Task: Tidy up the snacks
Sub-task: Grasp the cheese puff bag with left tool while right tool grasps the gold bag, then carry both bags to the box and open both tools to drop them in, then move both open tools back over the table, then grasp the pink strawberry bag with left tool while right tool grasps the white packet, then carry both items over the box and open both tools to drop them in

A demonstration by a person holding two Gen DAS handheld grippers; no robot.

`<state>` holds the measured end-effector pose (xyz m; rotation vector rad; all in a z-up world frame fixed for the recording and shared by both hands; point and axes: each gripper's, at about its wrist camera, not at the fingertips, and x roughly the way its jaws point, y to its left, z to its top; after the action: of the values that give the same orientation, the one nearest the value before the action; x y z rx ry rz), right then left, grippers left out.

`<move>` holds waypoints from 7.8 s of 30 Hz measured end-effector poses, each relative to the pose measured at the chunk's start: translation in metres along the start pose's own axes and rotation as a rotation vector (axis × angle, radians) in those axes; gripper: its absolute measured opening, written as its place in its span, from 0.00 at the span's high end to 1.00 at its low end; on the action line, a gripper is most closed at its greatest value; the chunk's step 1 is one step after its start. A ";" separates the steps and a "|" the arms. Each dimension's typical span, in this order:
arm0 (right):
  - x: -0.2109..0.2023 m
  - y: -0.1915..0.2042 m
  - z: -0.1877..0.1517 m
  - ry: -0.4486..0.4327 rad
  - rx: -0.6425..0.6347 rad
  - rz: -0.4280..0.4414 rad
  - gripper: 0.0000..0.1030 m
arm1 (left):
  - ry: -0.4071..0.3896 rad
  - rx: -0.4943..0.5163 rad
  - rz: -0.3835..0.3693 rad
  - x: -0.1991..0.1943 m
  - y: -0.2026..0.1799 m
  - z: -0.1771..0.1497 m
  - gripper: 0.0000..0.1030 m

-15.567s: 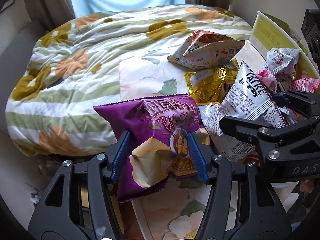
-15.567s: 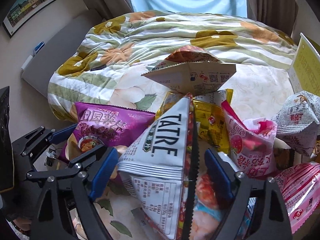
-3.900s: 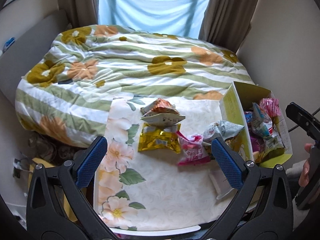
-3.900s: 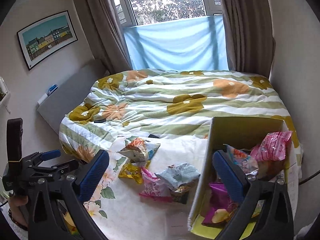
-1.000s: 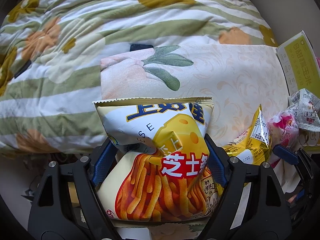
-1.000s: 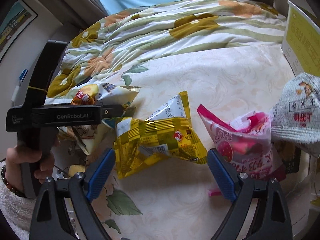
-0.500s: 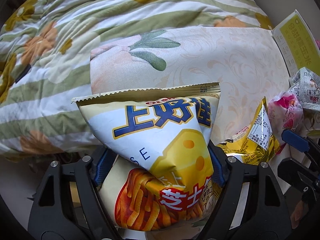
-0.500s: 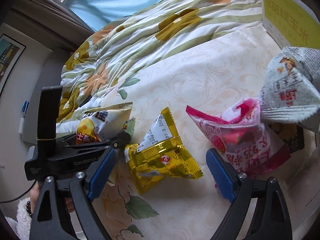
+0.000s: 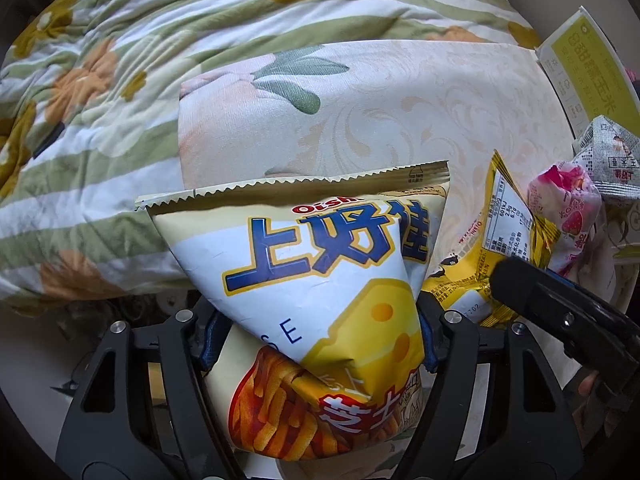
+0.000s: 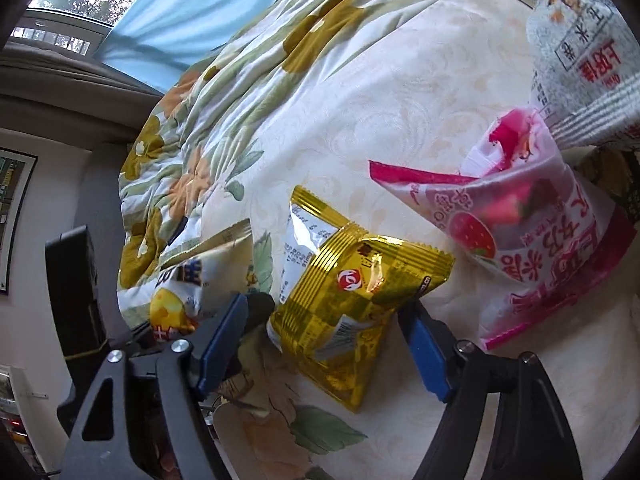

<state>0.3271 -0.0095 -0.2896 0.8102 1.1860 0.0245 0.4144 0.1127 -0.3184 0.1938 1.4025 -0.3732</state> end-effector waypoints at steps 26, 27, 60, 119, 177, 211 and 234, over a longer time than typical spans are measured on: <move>-0.092 0.033 -0.008 -0.163 -0.306 0.085 0.63 | -0.240 -0.125 0.010 -0.120 -0.024 -0.028 0.47; -0.104 0.034 -0.007 -0.179 -0.321 0.098 0.63 | -0.264 -0.131 0.014 -0.131 -0.030 -0.028 0.47; -0.399 -0.230 0.108 -0.412 -0.295 -0.047 0.63 | -0.410 0.035 -0.151 -0.141 -0.475 0.047 0.00; -0.340 -0.130 0.045 -0.295 -0.621 -0.039 0.00 | -0.428 -0.322 0.074 -0.196 -0.232 -0.110 0.00; -0.101 -0.123 -0.070 -0.189 -0.564 -0.362 0.21 | -0.162 0.008 -0.189 0.012 -0.144 0.013 0.44; -0.217 -0.027 -0.027 -0.328 -0.506 -0.239 0.43 | -0.356 -0.029 -0.203 -0.159 -0.113 -0.003 0.55; -0.388 -0.153 0.106 -0.448 -0.495 -0.286 0.43 | -0.322 0.105 -0.316 -0.164 -0.397 0.087 0.55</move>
<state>0.1968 -0.3420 -0.0485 0.1881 0.8076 -0.0916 0.3290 -0.2629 -0.1089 -0.0060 1.0952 -0.7089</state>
